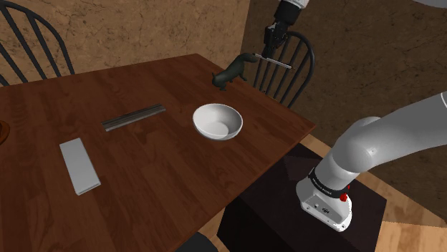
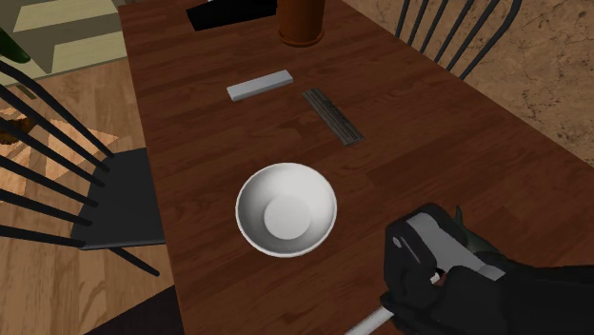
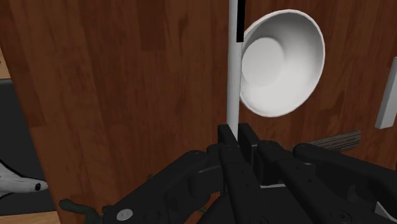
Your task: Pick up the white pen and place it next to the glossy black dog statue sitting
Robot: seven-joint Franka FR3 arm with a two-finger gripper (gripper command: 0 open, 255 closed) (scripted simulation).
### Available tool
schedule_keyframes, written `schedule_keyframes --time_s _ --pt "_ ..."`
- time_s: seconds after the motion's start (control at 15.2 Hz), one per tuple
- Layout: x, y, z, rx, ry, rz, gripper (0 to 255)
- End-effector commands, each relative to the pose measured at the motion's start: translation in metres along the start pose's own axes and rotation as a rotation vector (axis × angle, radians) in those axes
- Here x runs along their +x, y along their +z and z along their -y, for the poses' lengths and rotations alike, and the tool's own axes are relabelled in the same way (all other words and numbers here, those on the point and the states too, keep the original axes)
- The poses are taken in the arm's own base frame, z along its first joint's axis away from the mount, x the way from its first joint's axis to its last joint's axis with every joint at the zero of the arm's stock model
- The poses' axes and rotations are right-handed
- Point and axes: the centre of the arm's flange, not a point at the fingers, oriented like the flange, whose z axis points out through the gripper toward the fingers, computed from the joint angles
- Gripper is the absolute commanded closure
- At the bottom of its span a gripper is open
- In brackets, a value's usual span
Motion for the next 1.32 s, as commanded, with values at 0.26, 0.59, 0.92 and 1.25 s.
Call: schedule_keyframes --time_s 0.26,0.59,0.92,1.25 --pt "-0.003 0.027 -0.014 0.000 -0.001 0.000 255" --pt "-0.004 0.052 -0.021 0.000 -0.001 0.000 255" --pt "-0.006 0.077 -0.028 0.000 -0.001 0.000 255" --pt "-0.008 0.103 -0.035 0.000 -0.001 0.000 255"
